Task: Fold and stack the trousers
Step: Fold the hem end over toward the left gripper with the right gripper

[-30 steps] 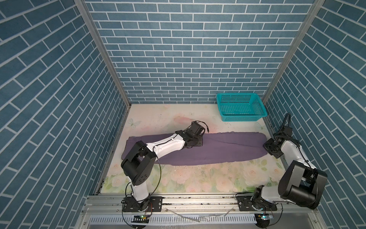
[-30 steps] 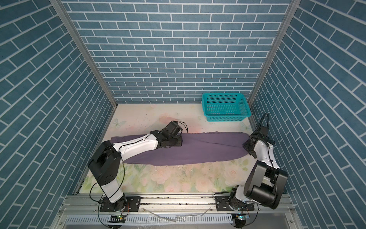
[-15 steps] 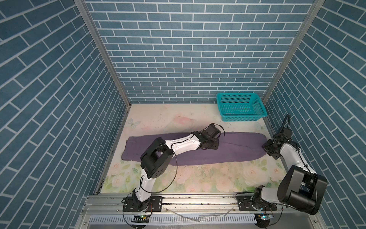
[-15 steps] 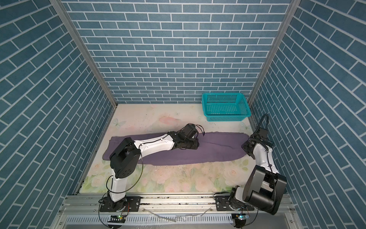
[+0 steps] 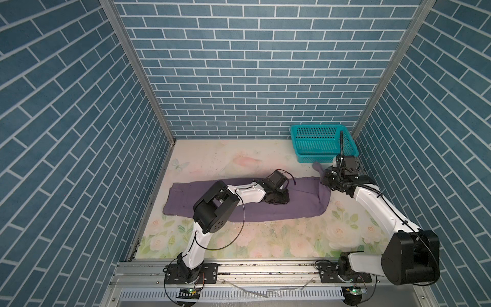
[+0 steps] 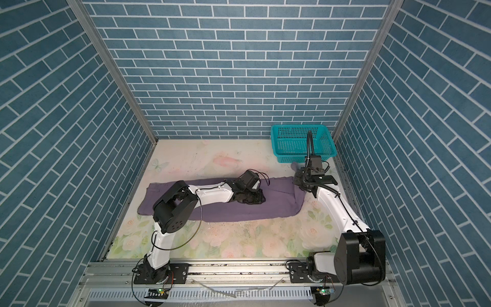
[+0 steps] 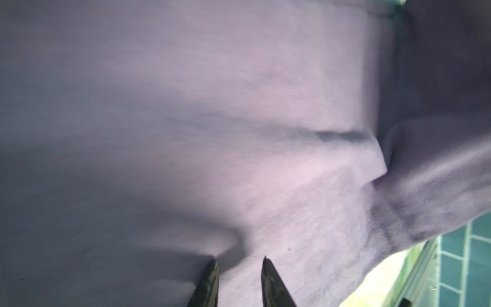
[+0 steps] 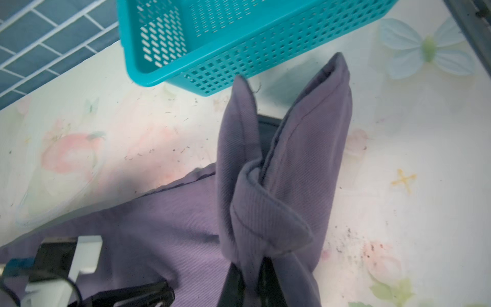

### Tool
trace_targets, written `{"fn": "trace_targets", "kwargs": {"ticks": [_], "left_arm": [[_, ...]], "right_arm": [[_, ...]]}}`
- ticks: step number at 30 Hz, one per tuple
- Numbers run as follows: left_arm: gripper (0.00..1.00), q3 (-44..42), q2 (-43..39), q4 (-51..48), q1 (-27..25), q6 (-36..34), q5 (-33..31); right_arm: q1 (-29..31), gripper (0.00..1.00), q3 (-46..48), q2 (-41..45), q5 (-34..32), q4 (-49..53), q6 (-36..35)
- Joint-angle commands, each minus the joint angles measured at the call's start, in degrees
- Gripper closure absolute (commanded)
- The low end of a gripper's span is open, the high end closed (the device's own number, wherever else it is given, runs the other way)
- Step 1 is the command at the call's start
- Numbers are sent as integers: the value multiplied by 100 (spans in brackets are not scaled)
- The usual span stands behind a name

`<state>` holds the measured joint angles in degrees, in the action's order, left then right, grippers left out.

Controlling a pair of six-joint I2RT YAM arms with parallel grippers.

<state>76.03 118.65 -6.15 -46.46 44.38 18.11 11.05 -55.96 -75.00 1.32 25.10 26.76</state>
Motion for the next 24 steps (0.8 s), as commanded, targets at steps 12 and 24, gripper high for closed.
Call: {"fn": "trace_targets", "kwargs": {"ticks": [12, 24], "left_arm": [[70, -888, -1527, -363, 1320, 232, -222], [50, -1475, -1890, -753, 1525, 505, -770]], "right_arm": [[2390, 100, 232, -409, -810, -471, 470], [3933, 100, 358, -1758, -818, -988, 76]]}}
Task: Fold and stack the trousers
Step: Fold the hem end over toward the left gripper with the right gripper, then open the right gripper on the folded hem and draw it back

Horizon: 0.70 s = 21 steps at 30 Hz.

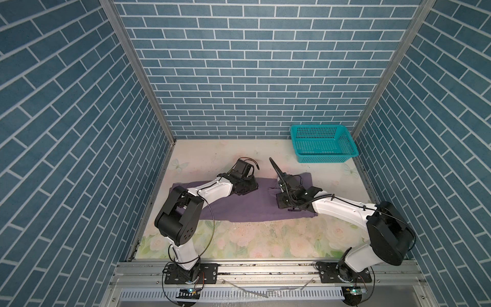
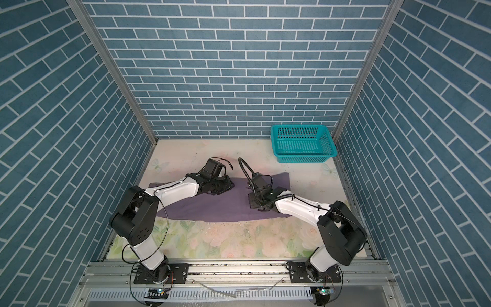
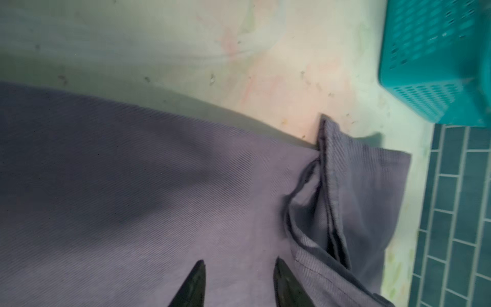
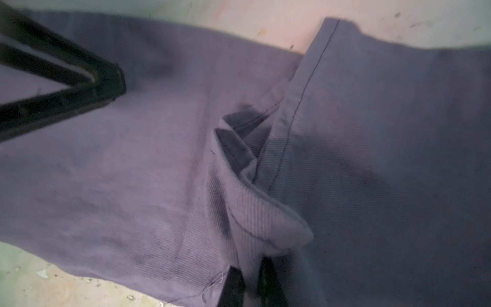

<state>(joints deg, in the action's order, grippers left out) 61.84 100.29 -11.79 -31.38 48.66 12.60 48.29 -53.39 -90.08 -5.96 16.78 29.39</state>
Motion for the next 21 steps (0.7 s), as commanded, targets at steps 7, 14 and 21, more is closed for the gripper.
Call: {"fn": "trace_targets", "kwargs": {"ticks": [7, 14, 21], "left_arm": [[26, -136, -93, -403, -82, 93, -389], [13, 67, 22, -351, -478, -4, -433], [34, 178, 172, -230, -835, 57, -470]], "right_arm": [[786, 62, -93, -513, -576, 129, -409], [684, 33, 402, 1205, -1353, 326, -432], [-599, 47, 1535, 3249, -727, -111, 158]]}}
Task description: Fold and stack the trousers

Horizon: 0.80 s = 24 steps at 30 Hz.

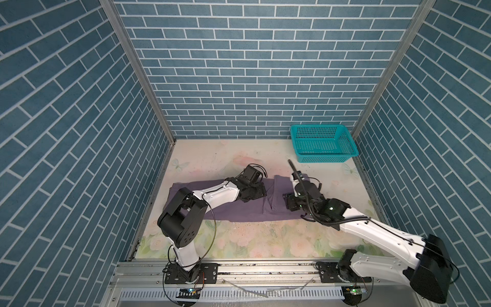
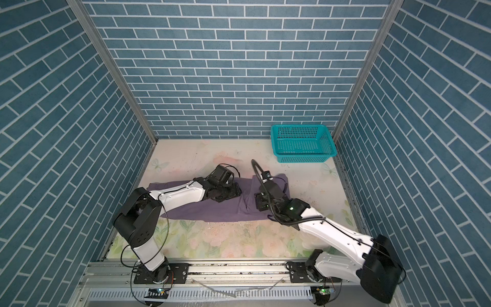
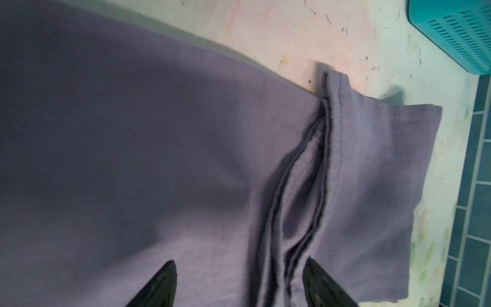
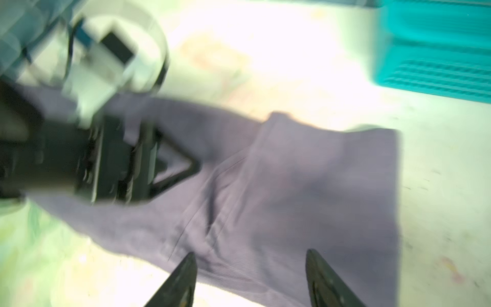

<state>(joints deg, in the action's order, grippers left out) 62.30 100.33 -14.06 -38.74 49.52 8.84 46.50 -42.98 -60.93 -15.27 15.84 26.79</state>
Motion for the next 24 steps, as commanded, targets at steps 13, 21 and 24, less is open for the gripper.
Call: {"fn": "trace_targets", "kwargs": {"ticks": [13, 21, 24], "left_arm": [[75, 528, 822, -46, -814, 155, -121], [100, 770, -69, -961, -819, -229, -953], [100, 624, -580, -1252, -819, -325, -1398]], "right_arm": [[-1556, 49, 1205, 875, 1447, -212, 963], [-1556, 54, 923, 290, 1812, -304, 752], [-1556, 54, 864, 64, 1917, -431, 749]]}}
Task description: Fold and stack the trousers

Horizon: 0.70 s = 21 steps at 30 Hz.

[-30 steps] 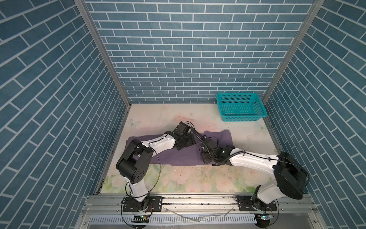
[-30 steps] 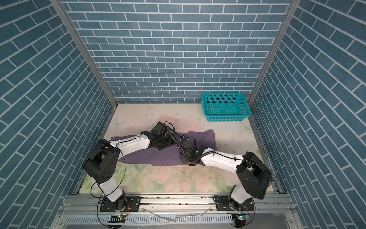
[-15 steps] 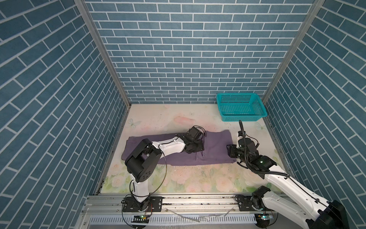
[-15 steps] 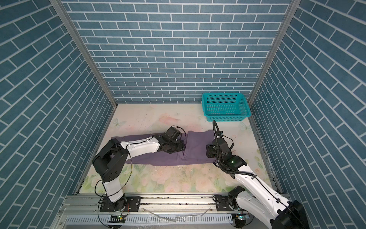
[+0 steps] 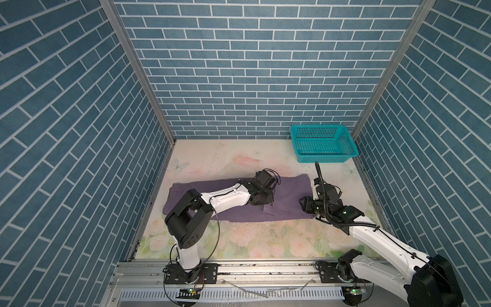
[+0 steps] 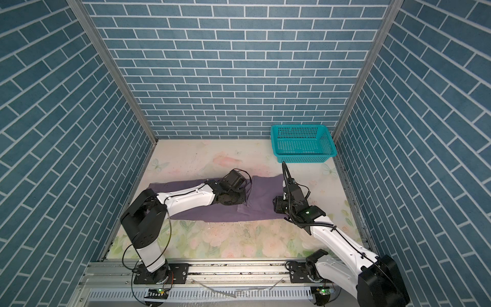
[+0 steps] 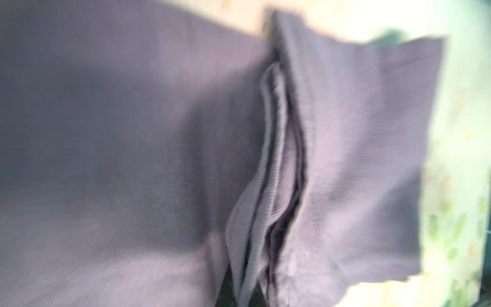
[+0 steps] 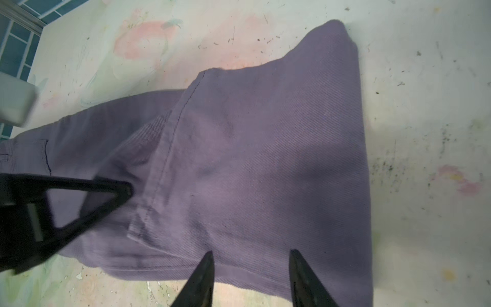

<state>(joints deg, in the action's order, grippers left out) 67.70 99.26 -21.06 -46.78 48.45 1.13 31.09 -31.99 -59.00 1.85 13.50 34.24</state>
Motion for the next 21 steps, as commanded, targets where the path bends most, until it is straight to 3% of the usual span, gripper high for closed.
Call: {"fn": "trace_targets", "kwargs": {"ticks": [1, 5, 9, 10, 12, 14, 17, 21], "left_arm": [[99, -8, -632, -652, -14, -207, -764], [90, -536, -982, -645, -10, -64, -1046], [86, -939, -730, -706, 32, 213, -1269], [76, -1033, -674, -706, 80, 309, -1247], [39, -1172, -641, -626, 216, 426, -1134], [23, -1169, -716, -686, 339, 407, -1170], [27, -934, -875, -911, 496, 149, -1358], [49, -363, -844, -1158, 590, -333, -1389]], "right_arm": [[-14, 55, -269, -222, 279, -239, 4], [-7, 55, -310, -513, 566, -465, 48], [-7, 55, -473, -710, 764, -437, 51], [-13, 55, -496, -701, 765, -427, 27], [-7, 53, -519, -678, 671, -365, -4], [-7, 52, -529, -633, 664, -322, -5], [-7, 51, -418, -529, 634, -348, 13], [-7, 52, -371, -628, 577, -225, 4]]}}
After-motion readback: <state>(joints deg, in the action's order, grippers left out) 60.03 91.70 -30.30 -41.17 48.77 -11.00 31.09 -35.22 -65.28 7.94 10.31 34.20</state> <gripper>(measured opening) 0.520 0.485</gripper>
